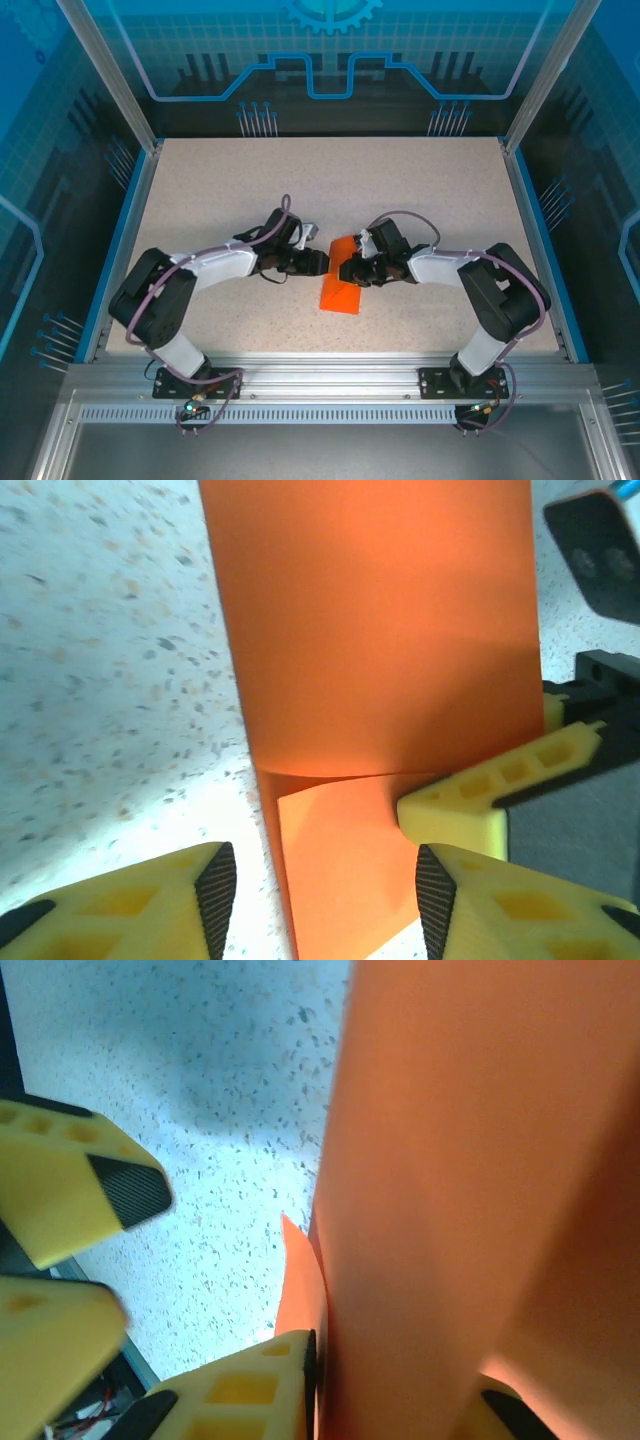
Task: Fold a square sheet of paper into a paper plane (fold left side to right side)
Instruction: Turn over the paper at the center of the table.
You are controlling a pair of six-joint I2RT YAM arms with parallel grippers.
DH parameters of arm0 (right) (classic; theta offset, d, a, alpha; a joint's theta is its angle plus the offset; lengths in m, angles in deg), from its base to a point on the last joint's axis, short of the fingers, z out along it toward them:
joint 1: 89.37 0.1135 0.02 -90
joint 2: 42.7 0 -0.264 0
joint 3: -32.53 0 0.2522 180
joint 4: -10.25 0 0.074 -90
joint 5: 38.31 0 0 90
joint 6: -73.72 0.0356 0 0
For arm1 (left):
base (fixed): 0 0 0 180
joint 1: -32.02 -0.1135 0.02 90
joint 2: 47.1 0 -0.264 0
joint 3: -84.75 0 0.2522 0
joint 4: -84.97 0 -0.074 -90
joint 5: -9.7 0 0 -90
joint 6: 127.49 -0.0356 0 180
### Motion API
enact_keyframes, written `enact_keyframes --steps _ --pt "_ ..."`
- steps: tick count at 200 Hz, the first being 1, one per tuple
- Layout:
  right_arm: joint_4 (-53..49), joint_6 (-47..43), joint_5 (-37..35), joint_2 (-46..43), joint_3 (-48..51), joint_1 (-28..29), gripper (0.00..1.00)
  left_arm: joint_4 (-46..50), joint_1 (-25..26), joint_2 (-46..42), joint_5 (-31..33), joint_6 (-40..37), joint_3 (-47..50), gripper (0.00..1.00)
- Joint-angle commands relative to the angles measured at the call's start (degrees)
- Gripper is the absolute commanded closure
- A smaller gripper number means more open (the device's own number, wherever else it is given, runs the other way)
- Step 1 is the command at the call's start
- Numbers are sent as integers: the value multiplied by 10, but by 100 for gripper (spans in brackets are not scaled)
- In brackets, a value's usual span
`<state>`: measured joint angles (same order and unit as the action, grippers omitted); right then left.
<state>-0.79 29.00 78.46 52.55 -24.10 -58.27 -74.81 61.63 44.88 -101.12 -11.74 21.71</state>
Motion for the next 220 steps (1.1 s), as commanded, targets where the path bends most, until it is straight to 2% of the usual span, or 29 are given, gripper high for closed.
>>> enact_keyframes --steps 1,20,40,90,117,156,197,220 --pt "21 -24 -22 -38 -8 -2 92 -42 -41 -54 -27 52 31 37" --pt "31 -47 -14 -70 -6 -19 95 -79 -77 -95 -62 96 65 28" --pt "41 -74 18 -105 -11 -46 95 -80 -104 -140 -94 106 73 21" --pt "14 -151 139 -174 -95 -106 95 -117 -138 -225 -198 132 51 10" --pt "-11 -181 190 -187 -158 -108 96 -166 -138 -236 -253 161 24 9" --pt "-12 -175 238 -174 -220 -93 96 -193 -133 -233 -292 168 -18 8" --pt "-20 -180 248 -150 -266 -57 95 -216 -109 -224 -304 165 -40 10" --pt "-14 -176 255 -143 -276 -45 95 -220 -104 -221 -297 166 -43 16"
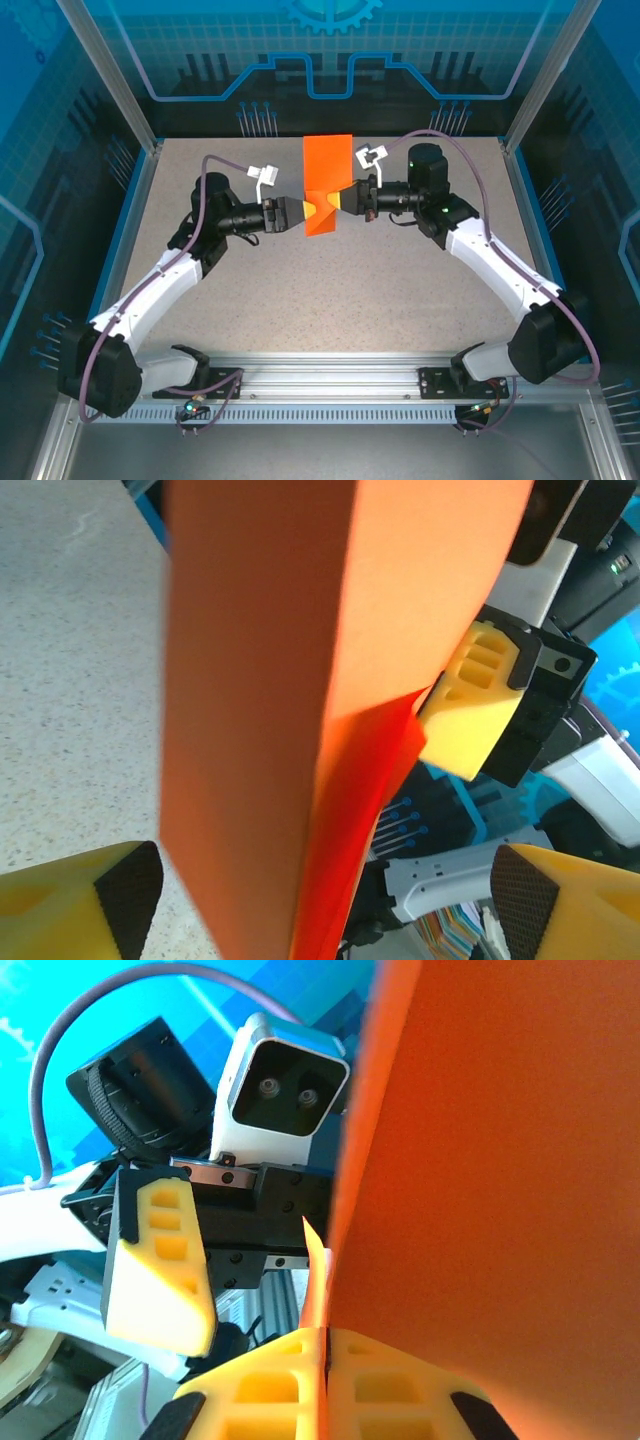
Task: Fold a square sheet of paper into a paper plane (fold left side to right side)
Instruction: Turn over the paper at the center of the table.
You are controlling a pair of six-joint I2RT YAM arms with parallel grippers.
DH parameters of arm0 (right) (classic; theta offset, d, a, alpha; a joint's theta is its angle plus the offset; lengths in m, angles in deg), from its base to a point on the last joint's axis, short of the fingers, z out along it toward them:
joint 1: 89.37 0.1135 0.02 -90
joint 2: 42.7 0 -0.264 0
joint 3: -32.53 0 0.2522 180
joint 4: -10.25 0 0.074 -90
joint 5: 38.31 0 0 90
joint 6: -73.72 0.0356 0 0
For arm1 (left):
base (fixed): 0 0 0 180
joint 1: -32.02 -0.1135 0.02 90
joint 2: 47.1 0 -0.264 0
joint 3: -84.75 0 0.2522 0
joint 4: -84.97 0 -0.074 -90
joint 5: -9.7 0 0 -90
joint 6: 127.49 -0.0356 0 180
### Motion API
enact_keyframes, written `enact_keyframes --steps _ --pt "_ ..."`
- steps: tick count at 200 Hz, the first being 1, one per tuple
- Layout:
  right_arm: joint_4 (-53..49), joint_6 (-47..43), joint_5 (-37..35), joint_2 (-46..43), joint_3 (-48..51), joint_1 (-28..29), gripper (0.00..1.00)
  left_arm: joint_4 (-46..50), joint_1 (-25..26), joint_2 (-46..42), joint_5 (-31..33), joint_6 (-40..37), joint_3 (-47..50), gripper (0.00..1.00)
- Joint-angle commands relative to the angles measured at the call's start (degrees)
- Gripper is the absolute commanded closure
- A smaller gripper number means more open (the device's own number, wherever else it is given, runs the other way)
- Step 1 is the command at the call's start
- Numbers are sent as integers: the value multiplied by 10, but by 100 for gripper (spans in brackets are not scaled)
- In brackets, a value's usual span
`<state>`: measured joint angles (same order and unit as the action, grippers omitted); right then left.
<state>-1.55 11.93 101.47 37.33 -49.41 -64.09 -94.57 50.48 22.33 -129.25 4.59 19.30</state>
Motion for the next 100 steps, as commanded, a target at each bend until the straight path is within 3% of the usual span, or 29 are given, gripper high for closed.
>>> enact_keyframes --steps 1,26,77,100 --pt "-6 -5 26 10 -23 12 95 -22 8 5 -16 3 -19 16" --pt "-1 3 25 9 -20 14 95 -37 9 0 -14 7 -16 31" --pt "7 15 12 7 -2 13 91 -21 12 -10 -4 -6 -15 74" --pt "1 18 0 5 4 10 88 -10 12 -12 5 -14 -13 86"
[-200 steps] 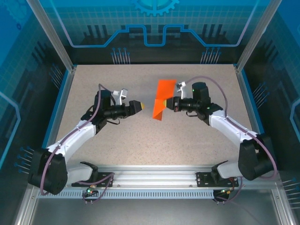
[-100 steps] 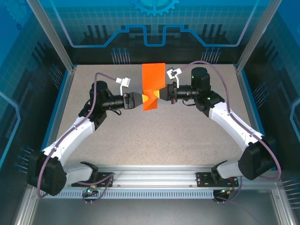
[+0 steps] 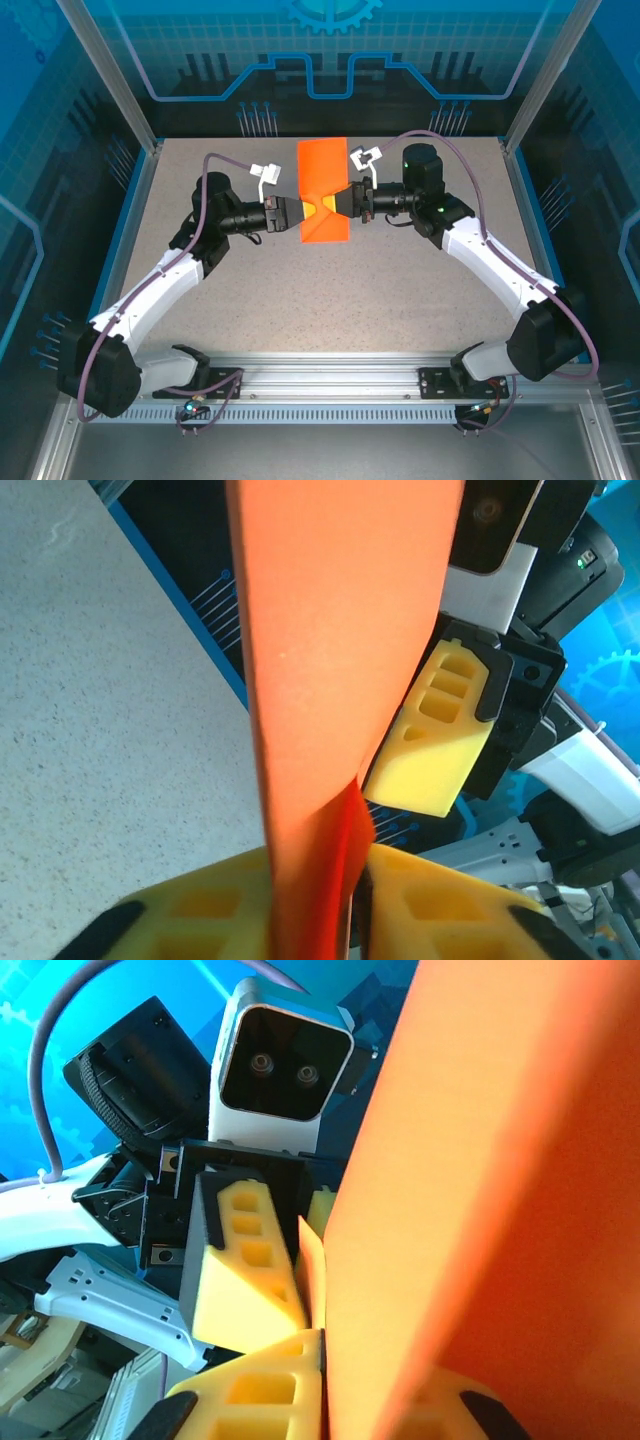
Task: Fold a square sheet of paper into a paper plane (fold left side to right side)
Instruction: Turn over the paper at the center of the table.
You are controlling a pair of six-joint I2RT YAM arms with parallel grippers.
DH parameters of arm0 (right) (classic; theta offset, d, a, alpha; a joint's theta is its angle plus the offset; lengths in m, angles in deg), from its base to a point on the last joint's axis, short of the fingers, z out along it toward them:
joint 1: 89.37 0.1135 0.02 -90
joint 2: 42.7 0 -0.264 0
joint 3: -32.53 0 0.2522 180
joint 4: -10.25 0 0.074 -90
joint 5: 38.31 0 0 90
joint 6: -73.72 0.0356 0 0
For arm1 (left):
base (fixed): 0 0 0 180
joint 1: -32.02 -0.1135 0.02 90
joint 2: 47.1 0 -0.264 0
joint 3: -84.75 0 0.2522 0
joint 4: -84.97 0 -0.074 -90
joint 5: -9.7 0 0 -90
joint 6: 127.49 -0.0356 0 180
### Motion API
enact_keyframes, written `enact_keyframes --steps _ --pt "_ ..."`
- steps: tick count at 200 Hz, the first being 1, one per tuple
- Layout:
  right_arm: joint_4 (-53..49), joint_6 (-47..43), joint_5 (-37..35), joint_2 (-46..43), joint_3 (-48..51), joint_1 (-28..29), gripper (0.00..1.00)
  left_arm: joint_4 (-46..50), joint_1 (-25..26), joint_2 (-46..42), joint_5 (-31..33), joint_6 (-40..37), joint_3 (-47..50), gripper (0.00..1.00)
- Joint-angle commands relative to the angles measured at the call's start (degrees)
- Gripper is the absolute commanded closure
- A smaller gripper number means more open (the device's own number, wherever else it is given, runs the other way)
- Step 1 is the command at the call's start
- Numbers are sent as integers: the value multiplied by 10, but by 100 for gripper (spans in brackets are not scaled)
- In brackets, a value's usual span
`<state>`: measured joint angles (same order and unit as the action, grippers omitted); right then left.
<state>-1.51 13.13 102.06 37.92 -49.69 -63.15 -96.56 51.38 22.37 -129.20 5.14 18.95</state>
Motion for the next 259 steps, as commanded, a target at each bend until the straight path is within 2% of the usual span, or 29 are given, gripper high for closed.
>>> enact_keyframes --steps 1,27,37,63,78,107,115,131,148,165,191,220,236,259 --pt "0 5 -8 -1 8 0 87 11 3 -12 4 -20 -10 86" --pt "-50 -14 -43 -10 15 -11 77 62 3 -15 23 -47 -12 93" --pt "-81 -27 -64 -18 21 -17 70 92 3 -17 35 -62 -13 93" --pt "-167 -50 -151 -38 41 -43 54 206 10 -19 85 -129 -23 95" --pt "-217 -58 -207 -50 54 -60 47 279 20 -17 125 -174 -34 95" --pt "-323 -52 -351 -60 81 -97 38 416 63 -2 244 -247 -65 96" --pt "-358 -55 -398 -56 84 -103 37 449 78 7 279 -256 -76 97" --pt "-407 -63 -487 -45 92 -110 27 508 112 31 358 -268 -99 99" --pt "-432 -73 -538 -28 107 -115 21 558 153 68 433 -273 -124 100" --pt "-436 -72 -549 -17 118 -118 18 610 196 111 520 -260 -160 100" --pt "-406 -57 -525 -28 143 -118 17 704 251 196 646 -218 -229 100" --pt "-398 -48 -530 -40 153 -118 14 815 291 292 770 -131 -304 100" --pt "-402 -46 -538 -44 156 -119 14 861 306 342 806 -90 -335 100" --pt "-398 -43 -540 -58 168 -123 13 905 314 415 815 -49 -371 100"
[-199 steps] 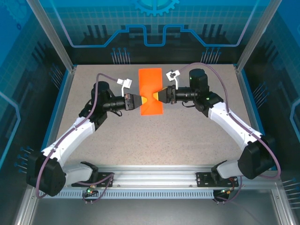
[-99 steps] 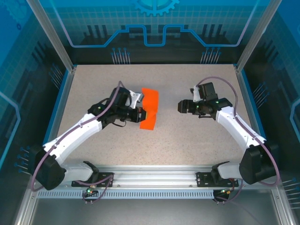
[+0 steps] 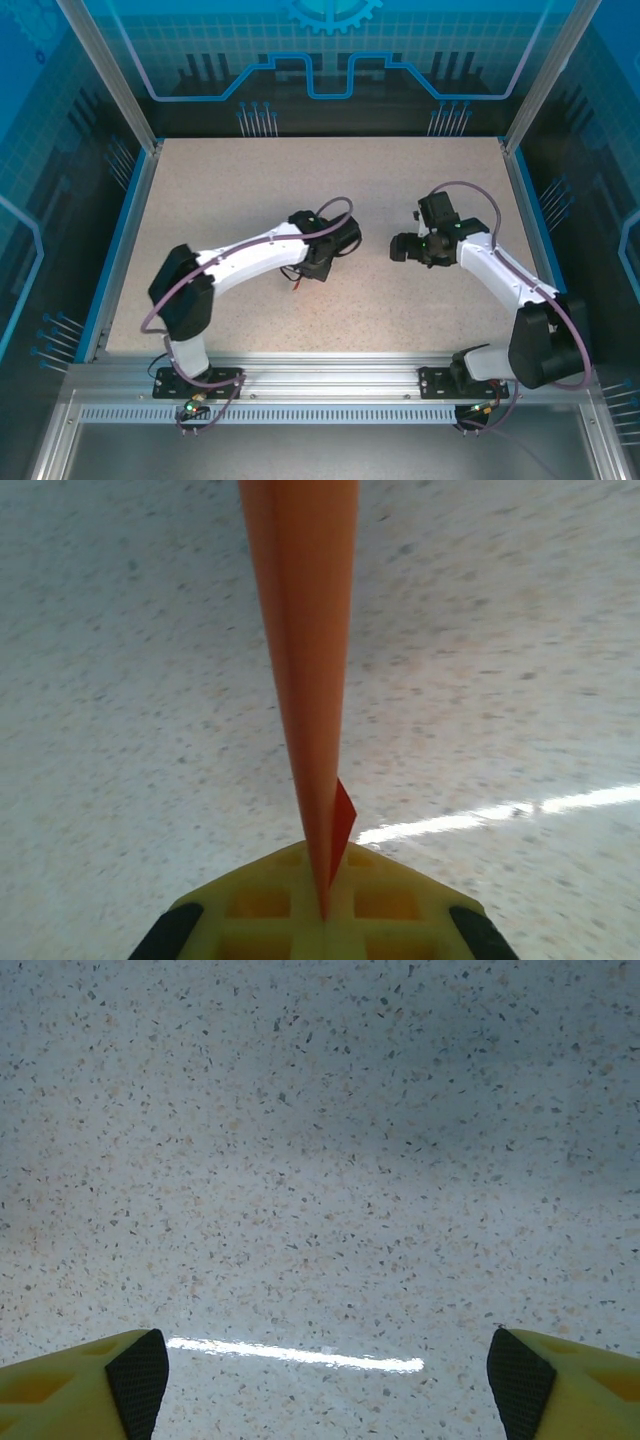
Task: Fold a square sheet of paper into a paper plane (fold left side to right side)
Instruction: Turn over the paper at the center of the table.
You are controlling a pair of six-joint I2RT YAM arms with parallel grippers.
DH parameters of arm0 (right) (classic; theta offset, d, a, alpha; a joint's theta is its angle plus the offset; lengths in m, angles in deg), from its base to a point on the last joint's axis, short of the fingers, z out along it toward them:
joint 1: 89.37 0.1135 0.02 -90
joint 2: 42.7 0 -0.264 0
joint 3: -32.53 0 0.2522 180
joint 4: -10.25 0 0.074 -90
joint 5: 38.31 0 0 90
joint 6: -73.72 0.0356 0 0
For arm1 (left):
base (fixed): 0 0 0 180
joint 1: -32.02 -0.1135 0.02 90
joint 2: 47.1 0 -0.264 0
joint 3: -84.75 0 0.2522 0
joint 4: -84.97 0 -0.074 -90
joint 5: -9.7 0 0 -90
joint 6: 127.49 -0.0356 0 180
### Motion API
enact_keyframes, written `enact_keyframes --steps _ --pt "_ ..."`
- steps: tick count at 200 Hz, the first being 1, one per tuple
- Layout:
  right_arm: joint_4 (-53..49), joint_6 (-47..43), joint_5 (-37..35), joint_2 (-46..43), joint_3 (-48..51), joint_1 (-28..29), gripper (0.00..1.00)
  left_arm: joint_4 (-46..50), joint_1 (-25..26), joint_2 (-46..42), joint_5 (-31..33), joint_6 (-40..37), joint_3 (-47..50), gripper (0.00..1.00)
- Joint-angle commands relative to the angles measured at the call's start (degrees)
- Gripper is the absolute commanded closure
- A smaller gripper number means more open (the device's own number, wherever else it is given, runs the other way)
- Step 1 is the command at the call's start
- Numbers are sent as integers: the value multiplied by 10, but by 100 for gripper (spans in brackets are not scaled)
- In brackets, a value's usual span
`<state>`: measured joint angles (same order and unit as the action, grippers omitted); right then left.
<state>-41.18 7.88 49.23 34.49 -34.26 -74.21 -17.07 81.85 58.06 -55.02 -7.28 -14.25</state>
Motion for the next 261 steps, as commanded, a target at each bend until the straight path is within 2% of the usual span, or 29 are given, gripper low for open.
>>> enact_keyframes --steps 1,41,78,123,149,183,219,234,261 --pt "-2 9 -12 -25 14 -13 13 112 10 61 73 76 -42 100" --pt "3 5 7 -45 23 -23 12 155 12 165 39 106 -124 99" --pt "9 2 27 -54 50 -29 12 127 11 213 -50 93 -170 96" --pt "16 2 50 -58 65 -32 12 102 -6 252 -135 72 -222 86" --pt "15 0 58 -61 68 -33 12 87 -25 257 -171 64 -234 75" --pt "20 1 80 -62 75 -33 12 38 -44 230 -250 49 -220 61" --pt "35 3 116 -63 79 -33 12 -62 -67 146 -352 31 -154 48" --pt "47 6 138 -62 79 -31 12 -97 -82 105 -372 21 -122 44" --pt "81 22 185 -45 73 -19 14 -153 -114 20 -369 6 -44 41"
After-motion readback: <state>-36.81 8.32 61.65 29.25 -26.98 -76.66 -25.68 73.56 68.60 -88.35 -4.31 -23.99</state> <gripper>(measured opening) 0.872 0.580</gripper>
